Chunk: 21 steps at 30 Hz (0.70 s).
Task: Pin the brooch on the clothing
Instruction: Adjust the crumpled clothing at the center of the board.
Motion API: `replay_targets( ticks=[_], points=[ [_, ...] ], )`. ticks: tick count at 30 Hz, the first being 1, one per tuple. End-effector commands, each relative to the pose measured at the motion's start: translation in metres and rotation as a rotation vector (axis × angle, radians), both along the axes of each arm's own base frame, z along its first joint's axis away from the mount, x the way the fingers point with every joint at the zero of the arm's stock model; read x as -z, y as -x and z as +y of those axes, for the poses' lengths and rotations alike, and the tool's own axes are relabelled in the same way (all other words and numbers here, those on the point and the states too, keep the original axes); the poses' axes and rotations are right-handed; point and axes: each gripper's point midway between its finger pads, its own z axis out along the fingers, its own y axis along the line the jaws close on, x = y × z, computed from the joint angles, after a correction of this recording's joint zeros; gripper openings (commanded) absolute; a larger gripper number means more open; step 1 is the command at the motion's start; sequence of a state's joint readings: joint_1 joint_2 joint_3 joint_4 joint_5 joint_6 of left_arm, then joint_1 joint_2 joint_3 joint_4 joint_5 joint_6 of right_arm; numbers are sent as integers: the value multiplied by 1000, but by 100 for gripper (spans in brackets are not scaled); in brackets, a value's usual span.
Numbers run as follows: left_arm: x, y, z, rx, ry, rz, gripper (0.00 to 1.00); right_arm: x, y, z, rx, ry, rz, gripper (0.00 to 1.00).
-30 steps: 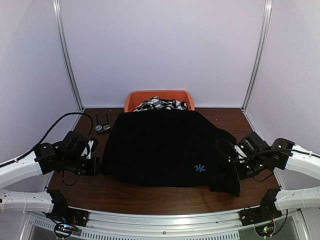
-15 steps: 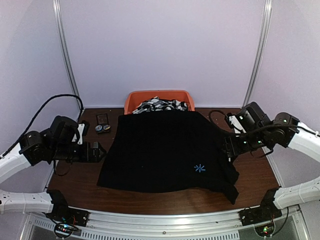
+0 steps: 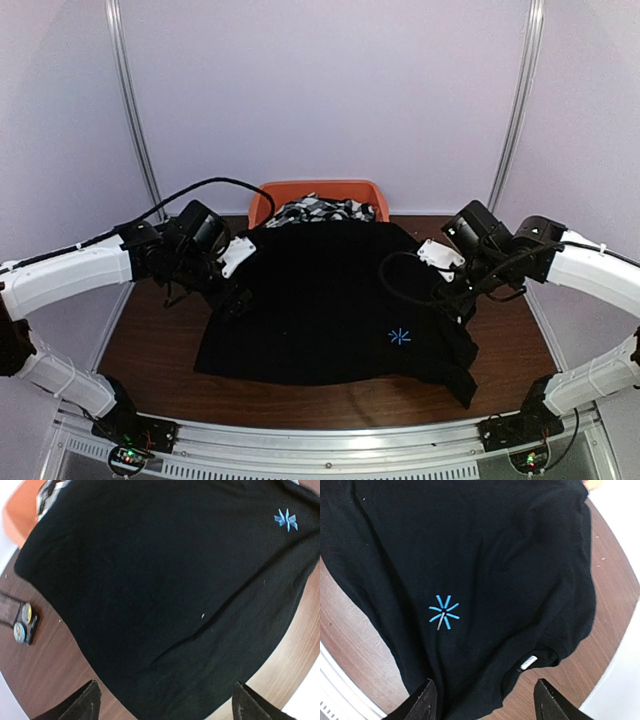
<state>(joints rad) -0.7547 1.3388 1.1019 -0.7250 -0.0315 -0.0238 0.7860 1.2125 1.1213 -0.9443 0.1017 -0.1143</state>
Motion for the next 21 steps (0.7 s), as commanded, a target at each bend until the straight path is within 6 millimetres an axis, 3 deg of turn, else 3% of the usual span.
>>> replay_targets(
  ticks=[1,6,15,21],
  points=[
    [28,5,-3,229,-94,-87,89,34,10,16,-113,26,98,66],
    [61,-2,5,244,-200,-87,88,54,6,16,-93,57,125,65],
    [127,-3,6,273,-325,67,71,70,5,13,-66,80,137,65],
    [120,9,0,312,-255,72,71,71,6,16,-72,56,138,65]
  ],
)
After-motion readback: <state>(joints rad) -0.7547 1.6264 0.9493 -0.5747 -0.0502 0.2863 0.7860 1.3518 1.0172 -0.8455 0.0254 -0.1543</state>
